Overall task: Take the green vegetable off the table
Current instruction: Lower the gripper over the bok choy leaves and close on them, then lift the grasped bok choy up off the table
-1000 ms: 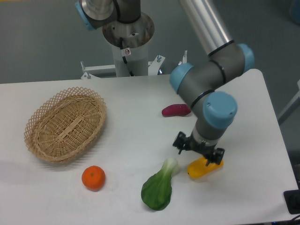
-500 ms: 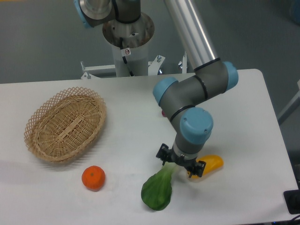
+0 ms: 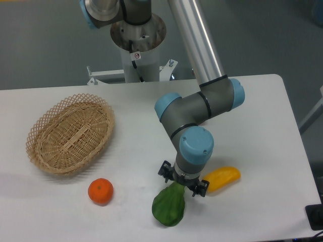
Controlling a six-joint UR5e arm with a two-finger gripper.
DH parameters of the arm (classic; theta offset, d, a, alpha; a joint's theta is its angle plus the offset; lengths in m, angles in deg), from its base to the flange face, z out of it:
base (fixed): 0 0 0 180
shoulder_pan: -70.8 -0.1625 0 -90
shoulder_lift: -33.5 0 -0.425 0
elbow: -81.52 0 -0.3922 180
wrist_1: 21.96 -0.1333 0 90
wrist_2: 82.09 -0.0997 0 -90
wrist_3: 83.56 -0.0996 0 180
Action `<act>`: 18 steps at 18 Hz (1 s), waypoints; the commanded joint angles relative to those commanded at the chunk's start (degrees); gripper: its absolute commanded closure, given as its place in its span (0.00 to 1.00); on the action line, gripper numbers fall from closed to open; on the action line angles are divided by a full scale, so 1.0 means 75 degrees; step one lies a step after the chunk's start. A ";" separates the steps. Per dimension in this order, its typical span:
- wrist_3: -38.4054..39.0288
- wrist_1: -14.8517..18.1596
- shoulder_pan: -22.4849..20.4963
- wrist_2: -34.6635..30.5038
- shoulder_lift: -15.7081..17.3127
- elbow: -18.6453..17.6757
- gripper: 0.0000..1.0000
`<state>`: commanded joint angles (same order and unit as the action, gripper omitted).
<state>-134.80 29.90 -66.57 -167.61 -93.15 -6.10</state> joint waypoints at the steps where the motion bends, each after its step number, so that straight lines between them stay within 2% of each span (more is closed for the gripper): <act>1: 0.0000 -0.0129 0.0000 0.0011 0.0000 -0.0047 0.00; 7: 0.0023 -0.0177 0.0012 -0.0012 -0.0070 -0.0048 0.01; 11: 0.0094 -0.0166 0.0000 -0.0023 -0.0070 -0.0048 0.41; 14: 0.0129 -0.0166 0.0012 -0.0175 -0.0059 -0.0048 0.65; 18: 0.0199 -0.0154 0.0000 -0.0188 -0.0012 -0.0036 0.79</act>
<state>-133.31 28.75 -66.57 -169.01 -93.24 -6.37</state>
